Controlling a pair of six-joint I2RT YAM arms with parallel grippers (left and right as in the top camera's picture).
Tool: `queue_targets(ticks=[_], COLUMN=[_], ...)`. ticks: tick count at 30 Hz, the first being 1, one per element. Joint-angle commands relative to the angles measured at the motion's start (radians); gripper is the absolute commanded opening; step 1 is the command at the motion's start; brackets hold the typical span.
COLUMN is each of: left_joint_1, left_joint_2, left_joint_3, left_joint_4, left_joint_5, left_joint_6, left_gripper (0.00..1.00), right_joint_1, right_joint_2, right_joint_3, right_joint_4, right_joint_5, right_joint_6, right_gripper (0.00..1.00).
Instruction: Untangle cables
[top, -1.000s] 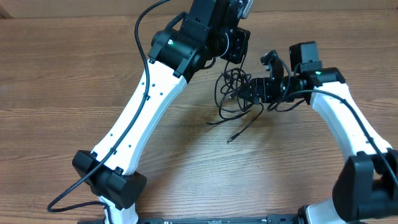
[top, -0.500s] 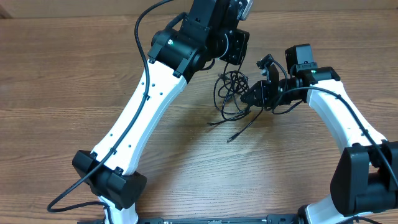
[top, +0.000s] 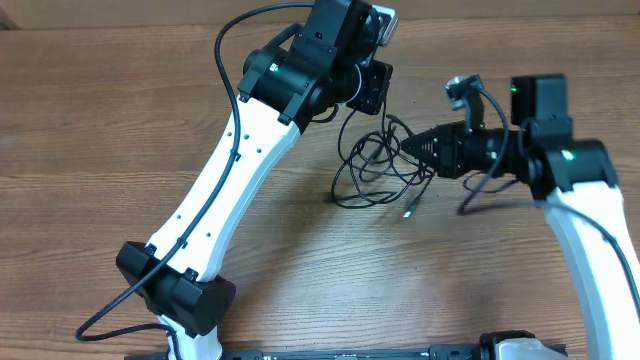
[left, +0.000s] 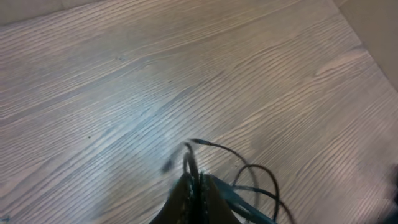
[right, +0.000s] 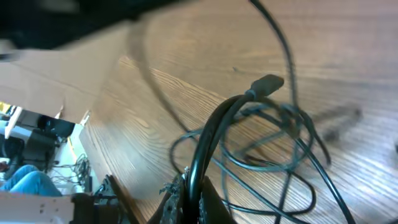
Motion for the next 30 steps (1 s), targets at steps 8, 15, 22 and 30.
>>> queue_targets(ticks=[8,15,22,30], left_joint_1=[-0.005,-0.002,-0.002,-0.002], left_joint_2=[-0.011,-0.011,-0.011,-0.011], left_joint_3=[0.009,0.009,0.009,0.009], left_joint_4=[-0.031,-0.034,-0.036,-0.037], left_joint_5=[-0.021,-0.021,-0.028,-0.028], left_joint_6=[-0.013,-0.013,-0.013,-0.013], left_gripper=[0.05,0.04,0.04,0.05], right_joint_1=[-0.001,0.000,0.000,0.000], right_joint_2=[-0.225,-0.233,-0.232,-0.183], right_joint_3=[-0.001,-0.002,-0.002,-0.002], right_joint_4=[-0.035,-0.094,-0.188,-0.227], right_joint_5=[0.154,0.398,0.626,0.632], right_joint_6=[0.045,0.193,0.285,0.285], right_gripper=[0.04,0.04,0.04,0.35])
